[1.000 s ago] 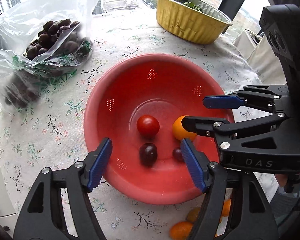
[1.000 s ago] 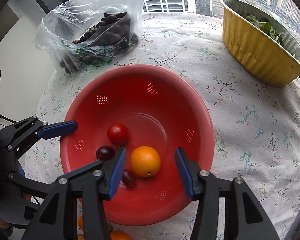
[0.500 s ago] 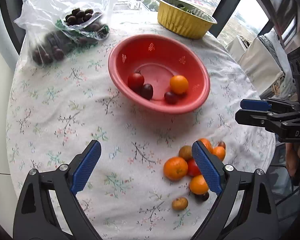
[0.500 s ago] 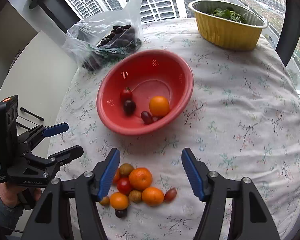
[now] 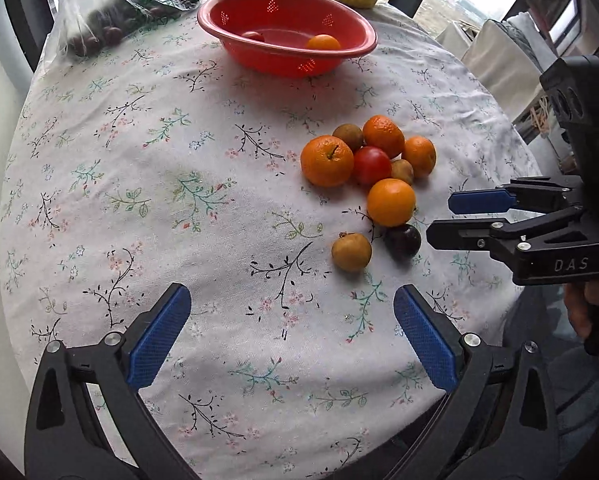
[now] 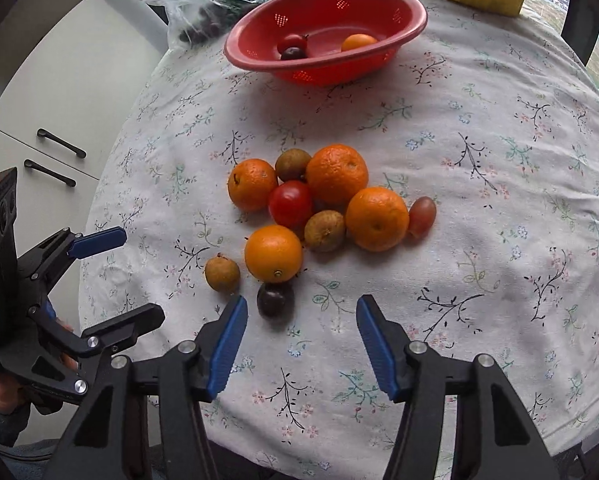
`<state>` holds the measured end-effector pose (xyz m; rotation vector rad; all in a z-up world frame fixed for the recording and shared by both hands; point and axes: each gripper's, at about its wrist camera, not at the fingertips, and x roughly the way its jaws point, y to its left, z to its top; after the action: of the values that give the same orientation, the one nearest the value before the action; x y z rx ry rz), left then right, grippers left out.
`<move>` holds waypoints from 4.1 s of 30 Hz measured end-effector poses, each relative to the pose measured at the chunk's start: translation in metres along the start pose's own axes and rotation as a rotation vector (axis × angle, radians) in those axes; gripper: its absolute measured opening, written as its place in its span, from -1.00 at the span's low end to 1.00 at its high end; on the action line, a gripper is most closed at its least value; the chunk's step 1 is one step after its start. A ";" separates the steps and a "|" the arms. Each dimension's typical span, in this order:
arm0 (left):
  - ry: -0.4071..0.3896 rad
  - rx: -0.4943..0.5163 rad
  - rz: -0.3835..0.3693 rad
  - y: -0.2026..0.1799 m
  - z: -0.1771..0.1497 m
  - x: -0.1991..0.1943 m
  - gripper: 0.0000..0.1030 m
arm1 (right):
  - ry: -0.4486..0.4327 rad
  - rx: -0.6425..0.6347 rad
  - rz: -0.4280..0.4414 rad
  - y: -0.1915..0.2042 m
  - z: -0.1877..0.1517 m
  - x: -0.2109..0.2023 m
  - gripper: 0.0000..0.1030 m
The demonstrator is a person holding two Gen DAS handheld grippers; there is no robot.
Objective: Organize fruits
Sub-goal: 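Grasp a dark plum with the right gripper while the left gripper grasps a small brown fruit, then carry the plum and brown fruit into the red colander and open both grippers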
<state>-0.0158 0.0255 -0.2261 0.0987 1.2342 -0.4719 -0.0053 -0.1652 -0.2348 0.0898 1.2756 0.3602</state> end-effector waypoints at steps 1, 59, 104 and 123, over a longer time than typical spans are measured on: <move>0.009 -0.003 -0.003 0.000 -0.004 -0.001 0.99 | 0.005 -0.001 -0.002 0.002 -0.001 0.003 0.13; 0.049 0.151 -0.023 -0.049 0.030 0.053 -0.44 | -0.004 -0.009 0.008 -0.019 -0.005 -0.003 -0.51; -0.113 -0.003 -0.019 0.012 0.246 0.032 -0.50 | -0.185 0.013 0.029 -0.053 0.223 -0.044 -0.51; -0.026 -0.028 0.002 0.008 0.248 0.090 -0.49 | 0.029 -0.079 -0.039 -0.051 0.250 0.042 -0.49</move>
<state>0.2285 -0.0742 -0.2268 0.0696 1.2152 -0.4526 0.2520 -0.1675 -0.2130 -0.0077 1.2887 0.3791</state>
